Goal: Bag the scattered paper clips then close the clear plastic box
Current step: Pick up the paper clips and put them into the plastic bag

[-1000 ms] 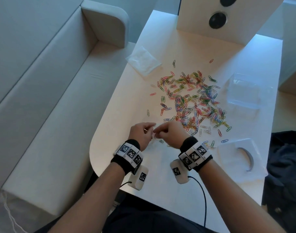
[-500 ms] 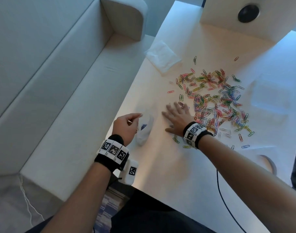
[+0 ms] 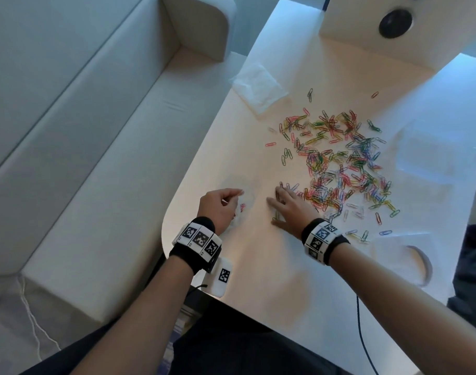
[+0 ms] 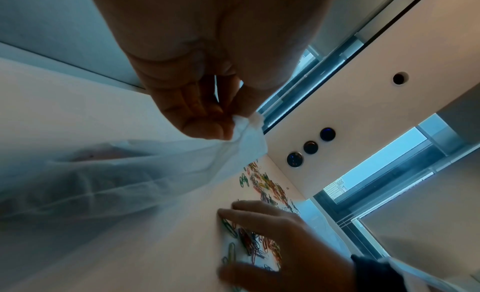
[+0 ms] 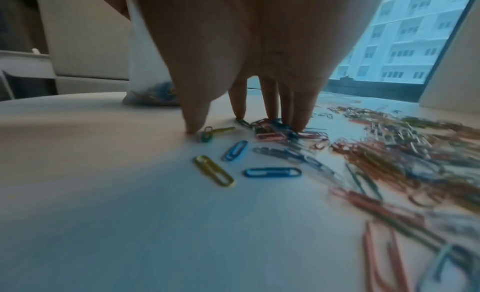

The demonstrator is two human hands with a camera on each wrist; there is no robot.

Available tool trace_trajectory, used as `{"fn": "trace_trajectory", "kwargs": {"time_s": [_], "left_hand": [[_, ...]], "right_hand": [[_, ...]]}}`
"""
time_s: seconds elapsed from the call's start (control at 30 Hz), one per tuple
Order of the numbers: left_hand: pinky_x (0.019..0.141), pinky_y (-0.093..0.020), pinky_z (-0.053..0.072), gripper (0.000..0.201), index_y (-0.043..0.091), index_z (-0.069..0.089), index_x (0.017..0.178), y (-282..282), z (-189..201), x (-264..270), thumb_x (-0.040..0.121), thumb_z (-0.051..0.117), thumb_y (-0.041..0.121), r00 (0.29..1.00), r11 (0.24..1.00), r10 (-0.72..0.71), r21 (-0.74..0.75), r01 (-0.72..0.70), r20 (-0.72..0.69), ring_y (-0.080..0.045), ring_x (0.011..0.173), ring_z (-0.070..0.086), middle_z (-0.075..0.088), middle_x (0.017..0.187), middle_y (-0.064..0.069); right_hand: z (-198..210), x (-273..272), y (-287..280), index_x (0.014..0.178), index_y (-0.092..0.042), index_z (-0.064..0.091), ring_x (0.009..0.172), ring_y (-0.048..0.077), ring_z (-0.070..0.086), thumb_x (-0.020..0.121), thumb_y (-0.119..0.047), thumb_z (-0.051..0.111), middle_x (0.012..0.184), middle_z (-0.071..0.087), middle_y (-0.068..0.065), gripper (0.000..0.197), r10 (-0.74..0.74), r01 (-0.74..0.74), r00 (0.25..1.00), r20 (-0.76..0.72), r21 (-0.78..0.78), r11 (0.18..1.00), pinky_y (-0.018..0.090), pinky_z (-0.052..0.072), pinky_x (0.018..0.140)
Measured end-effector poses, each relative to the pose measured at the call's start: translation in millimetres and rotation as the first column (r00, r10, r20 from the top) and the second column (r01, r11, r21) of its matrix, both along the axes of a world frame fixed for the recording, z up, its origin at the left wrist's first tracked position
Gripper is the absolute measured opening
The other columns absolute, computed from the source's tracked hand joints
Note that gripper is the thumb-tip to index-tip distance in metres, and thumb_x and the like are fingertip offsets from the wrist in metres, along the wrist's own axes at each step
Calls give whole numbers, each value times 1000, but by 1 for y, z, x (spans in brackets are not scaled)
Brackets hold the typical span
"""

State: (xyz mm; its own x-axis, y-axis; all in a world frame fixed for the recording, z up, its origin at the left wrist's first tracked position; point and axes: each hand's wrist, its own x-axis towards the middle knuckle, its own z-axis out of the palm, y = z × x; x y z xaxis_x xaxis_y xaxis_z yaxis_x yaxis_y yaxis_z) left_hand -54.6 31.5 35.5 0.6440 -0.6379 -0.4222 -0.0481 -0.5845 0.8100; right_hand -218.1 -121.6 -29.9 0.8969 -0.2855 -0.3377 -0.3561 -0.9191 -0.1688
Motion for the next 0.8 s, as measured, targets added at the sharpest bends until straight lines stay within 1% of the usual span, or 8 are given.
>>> {"fn": "trace_trajectory", "kwargs": {"time_s": [0.1,0.23,0.33,0.4,0.47,0.57,0.63,0.8], "left_hand": [[53,-8,45,25,16,73,109,0,-3,-8,94,54,10,1000,1000,-21,8,21,-16,0,43,51,60,62,11],[54,-8,44,25,17,74,107,-3,-8,-19,93,55,10,998,997,-62,34,62,-11,-2,45,54,61,62,10],[54,-9,45,24,15,73,107,-9,-10,-27,93,55,11,996,996,-79,42,80,-35,-7,50,55,61,64,10],[58,-11,48,22,17,72,107,-14,-10,-32,93,55,12,994,994,-92,57,95,-60,-8,52,57,62,65,9],[70,-22,58,21,21,72,106,-20,-13,-36,92,56,15,992,993,-89,68,95,-84,-10,55,62,64,64,8],[77,-40,61,17,37,69,94,-28,-25,-43,86,58,26,991,993,-84,68,92,-107,-14,62,71,68,62,8],[78,-41,60,15,45,65,85,-34,-35,-49,78,56,36,989,993,-88,70,97,-120,-15,66,73,70,63,9],[78,-41,60,18,48,65,86,-43,-40,-63,76,54,38,985,996,-67,42,75,-159,-13,67,73,71,65,12]], "right_hand": [[-4,-5,-3,121,-7,62,112,33,56,67,-8,84,125,57,16,58,-18,18,1000,12,31,999,41,55,90],[-4,-5,-13,101,-7,71,88,26,63,74,4,72,98,66,8,29,-47,44,996,70,44,998,36,56,80],[5,-7,-24,98,-6,76,85,25,68,83,3,66,94,72,11,20,-342,290,913,223,238,927,32,56,84],[16,-15,-33,103,-9,75,87,18,67,83,-8,72,95,73,4,21,-662,538,712,235,423,729,26,52,89],[23,-24,-40,103,-16,75,88,13,68,78,-15,79,96,73,-2,26,-879,637,465,106,650,415,23,52,89],[39,-28,-33,101,-16,75,92,19,72,75,-11,81,97,75,7,27,-965,411,242,-99,911,10,29,56,87],[51,-22,-19,107,-7,72,95,22,71,77,-2,77,101,74,14,31,-965,226,183,-186,964,-142,27,56,86],[49,-5,14,109,-2,67,93,24,69,80,6,70,101,69,19,30,-935,57,155,-320,947,-315,32,55,92]]}}
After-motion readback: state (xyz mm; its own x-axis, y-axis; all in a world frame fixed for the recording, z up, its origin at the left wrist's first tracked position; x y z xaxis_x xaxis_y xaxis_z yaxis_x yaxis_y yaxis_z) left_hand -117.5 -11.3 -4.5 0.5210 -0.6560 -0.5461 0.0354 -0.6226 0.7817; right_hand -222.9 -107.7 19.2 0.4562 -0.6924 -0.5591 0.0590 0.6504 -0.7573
